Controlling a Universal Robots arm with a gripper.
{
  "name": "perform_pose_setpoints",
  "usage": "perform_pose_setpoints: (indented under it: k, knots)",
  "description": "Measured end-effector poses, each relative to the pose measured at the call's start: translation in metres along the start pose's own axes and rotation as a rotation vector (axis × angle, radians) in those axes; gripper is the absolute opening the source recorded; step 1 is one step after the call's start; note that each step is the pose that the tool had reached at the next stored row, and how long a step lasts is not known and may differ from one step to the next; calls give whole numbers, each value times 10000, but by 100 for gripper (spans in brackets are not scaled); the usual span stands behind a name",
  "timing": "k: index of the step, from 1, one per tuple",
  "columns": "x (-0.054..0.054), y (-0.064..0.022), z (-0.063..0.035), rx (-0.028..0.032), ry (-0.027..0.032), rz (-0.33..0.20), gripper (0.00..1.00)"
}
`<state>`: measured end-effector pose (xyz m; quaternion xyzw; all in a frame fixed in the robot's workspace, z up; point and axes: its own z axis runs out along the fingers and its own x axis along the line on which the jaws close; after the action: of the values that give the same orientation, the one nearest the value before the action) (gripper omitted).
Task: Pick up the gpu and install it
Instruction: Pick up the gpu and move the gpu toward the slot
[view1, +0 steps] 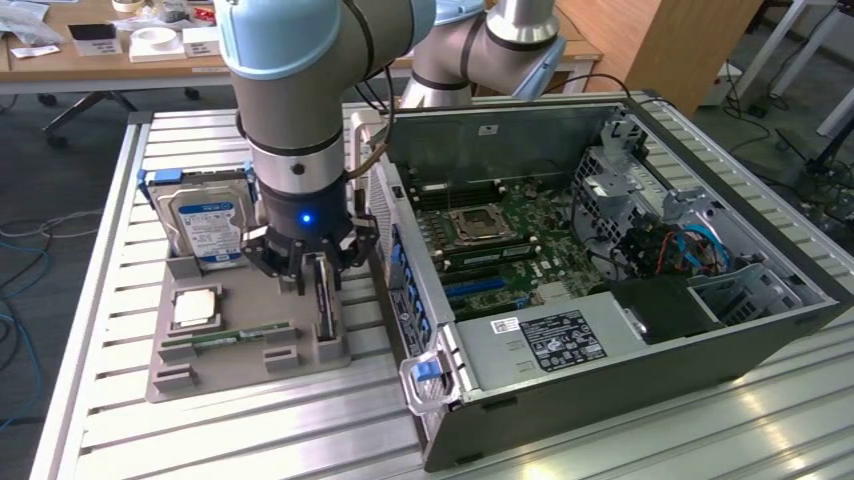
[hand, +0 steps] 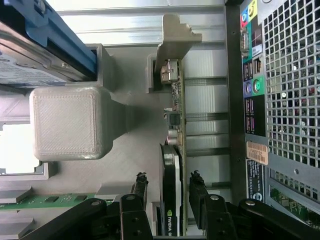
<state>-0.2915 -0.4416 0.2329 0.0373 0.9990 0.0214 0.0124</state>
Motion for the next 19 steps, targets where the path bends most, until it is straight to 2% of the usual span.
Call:
perform_pose_setpoints:
  k: [19]
  knots:
    - [-31, 2, 27, 1, 1, 2, 47]
